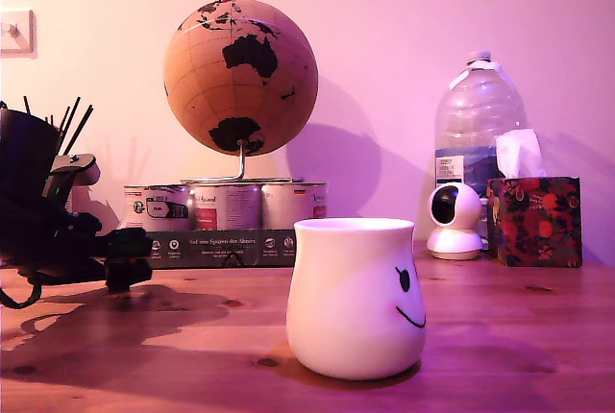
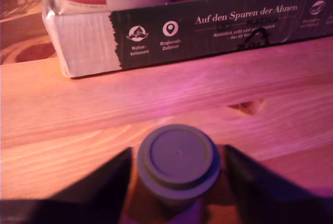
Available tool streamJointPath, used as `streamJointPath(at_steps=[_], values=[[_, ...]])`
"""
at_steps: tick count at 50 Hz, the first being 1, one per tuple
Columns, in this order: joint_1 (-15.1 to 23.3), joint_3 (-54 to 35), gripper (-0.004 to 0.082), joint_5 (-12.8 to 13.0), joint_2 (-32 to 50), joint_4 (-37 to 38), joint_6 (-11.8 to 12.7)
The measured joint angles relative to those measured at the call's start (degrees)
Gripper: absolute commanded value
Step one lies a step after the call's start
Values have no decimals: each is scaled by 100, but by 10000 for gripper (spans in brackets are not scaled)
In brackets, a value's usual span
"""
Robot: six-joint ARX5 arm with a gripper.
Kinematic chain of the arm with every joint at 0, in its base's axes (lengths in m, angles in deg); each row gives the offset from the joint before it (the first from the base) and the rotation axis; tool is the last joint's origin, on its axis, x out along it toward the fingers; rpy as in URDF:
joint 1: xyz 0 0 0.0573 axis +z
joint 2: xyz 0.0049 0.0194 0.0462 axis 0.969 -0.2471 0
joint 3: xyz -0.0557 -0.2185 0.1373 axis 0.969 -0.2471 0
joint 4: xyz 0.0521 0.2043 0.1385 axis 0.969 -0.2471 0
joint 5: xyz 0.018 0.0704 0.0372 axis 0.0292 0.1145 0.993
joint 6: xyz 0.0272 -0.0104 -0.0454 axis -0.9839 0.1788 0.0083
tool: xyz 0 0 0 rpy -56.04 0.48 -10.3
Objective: Pick up the coffee capsules from the table one by one and drop them inside the nearest coffee cup
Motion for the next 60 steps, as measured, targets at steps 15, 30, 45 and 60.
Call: streamJointPath(at_steps=[15,30,45,60], values=[[70,0,263,-214,0,-116,-138],[72,0,230,-660,2,-258,-155],[76,4,230,-1268,258,-743,-240],[90,4,230,-1714,1088,-1604,-501]])
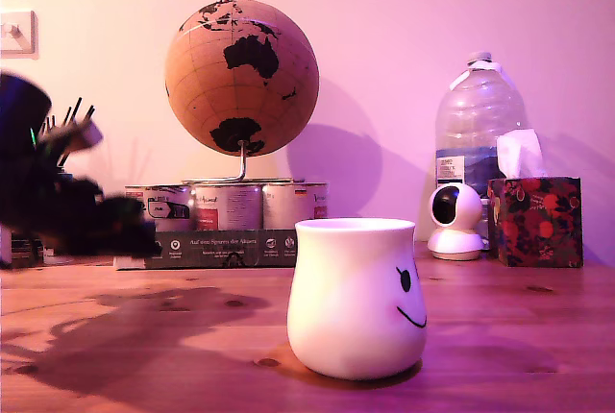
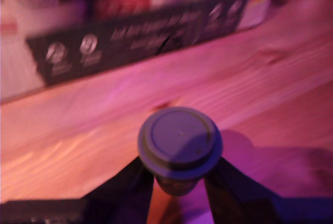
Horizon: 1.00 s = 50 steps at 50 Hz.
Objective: Pick up the coffee capsules from the table one by one and drop them inside the nearest coffee cup
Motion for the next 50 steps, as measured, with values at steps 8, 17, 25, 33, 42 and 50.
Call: streamJointPath(at_steps=[8,17,25,33,42,50], values=[[9,0,230,-155,356,-577,-299],[-37,-66,230,-157,857,-866,-404],[-219,-361,230,-162,1486,-984,-409],[-496,-575,230,-157,1851,-1189,-424],[-933,-608,230,-57,2122,-1615,-444],[-1283,-608,230,55,2420,-1996,-446]])
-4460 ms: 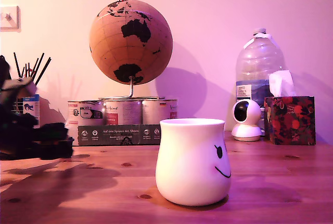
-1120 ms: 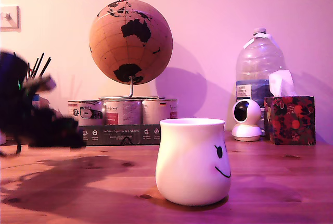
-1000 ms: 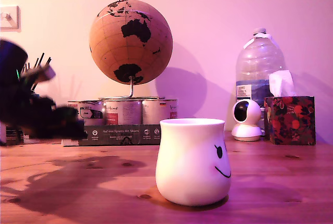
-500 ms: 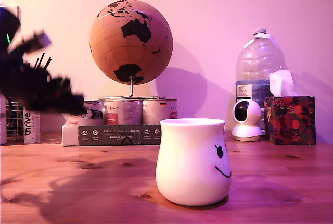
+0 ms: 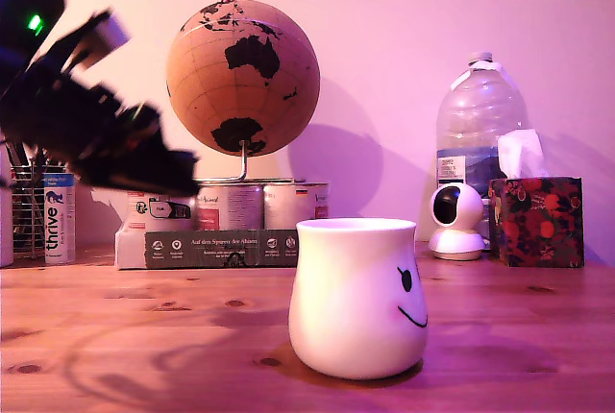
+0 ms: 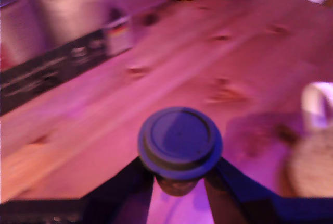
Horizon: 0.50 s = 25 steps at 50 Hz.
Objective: Pick up the coffee capsules from the table one by one and drop them inside the nearest coffee cup
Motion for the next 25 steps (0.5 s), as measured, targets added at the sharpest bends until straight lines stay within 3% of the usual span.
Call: streamJointPath(at_steps=[25], values=[[-931,0,230,247,730,-1137,-46]])
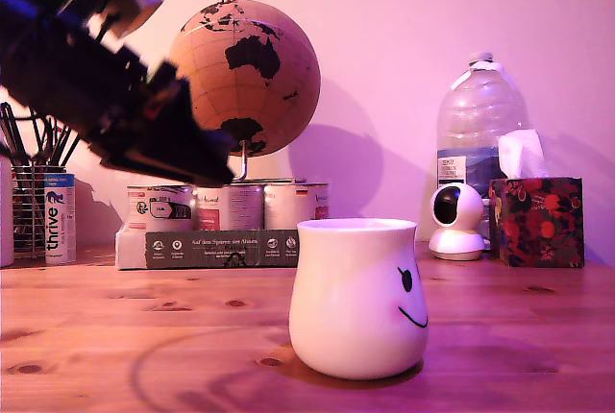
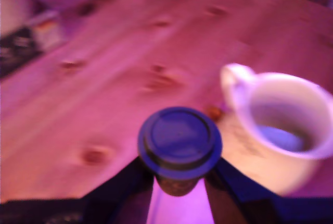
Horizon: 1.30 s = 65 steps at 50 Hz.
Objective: Pick up the coffee capsules from the table one by one and drop them inside the nearest coffee cup
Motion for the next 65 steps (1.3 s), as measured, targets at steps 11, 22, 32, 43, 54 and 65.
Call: streamJointPath(at_steps=[11,22,32,43,54,65], values=[[-229,-4,230,48,476,-455,0],[-494,-4,230,48,988,-769,0],[-717,-4,230,50,1064,-815,0],[-876,-4,230,332,1064,-776,0],[-1016,-4,230,610,1021,-761,-2],[-1261,227,230,702,411,-848,-48]])
